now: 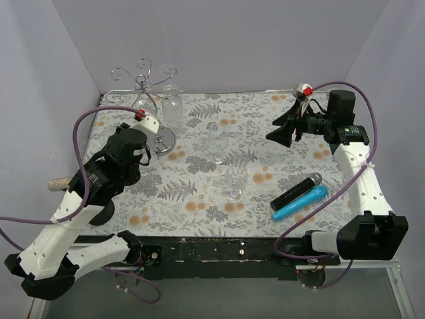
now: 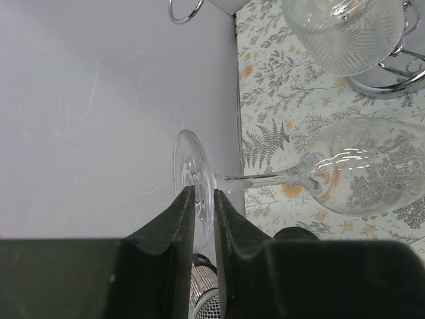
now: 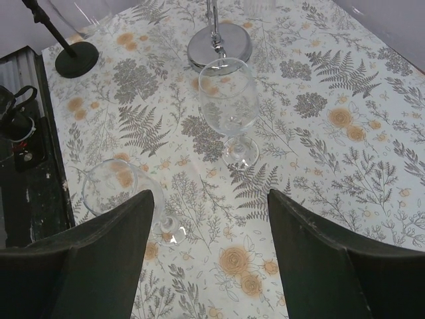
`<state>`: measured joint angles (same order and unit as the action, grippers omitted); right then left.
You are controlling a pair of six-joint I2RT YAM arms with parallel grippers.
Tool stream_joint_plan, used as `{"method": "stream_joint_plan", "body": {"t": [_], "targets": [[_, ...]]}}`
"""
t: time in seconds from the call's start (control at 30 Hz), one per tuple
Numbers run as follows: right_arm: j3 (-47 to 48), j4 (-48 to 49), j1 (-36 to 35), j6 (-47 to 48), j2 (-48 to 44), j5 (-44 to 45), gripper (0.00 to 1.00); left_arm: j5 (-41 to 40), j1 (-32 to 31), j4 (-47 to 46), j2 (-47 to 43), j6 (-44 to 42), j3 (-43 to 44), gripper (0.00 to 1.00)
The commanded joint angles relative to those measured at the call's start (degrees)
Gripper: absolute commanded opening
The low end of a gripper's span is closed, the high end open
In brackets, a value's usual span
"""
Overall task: Place the wine glass upside down on the wine glass rack
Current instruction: Turn the wine glass upside down at the wine rack.
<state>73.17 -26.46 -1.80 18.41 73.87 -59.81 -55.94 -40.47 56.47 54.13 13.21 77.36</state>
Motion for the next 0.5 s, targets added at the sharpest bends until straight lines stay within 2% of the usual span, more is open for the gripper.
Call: {"method": "stream_joint_plan", "body": {"t": [0.0,0.13,0.47], "targets": [[-0.92,2.64,1.27,0.22,-0.83,-3.91,0.77,-1.72,1.88,-4.17,0.45,-4.42,1.74,0.00],[-1.45,3.08,1.28,-0.05,-0.83,-5.22,0.77,1.88,6.44,-3.64,0.98,-6.35,1.39,0.00],[-2.24,2.73,3.21,0.48,-0.04,-8.48,0.76,3.82,11.37,-9.78,2.38,-11.01,-0.81,0.00]]}}
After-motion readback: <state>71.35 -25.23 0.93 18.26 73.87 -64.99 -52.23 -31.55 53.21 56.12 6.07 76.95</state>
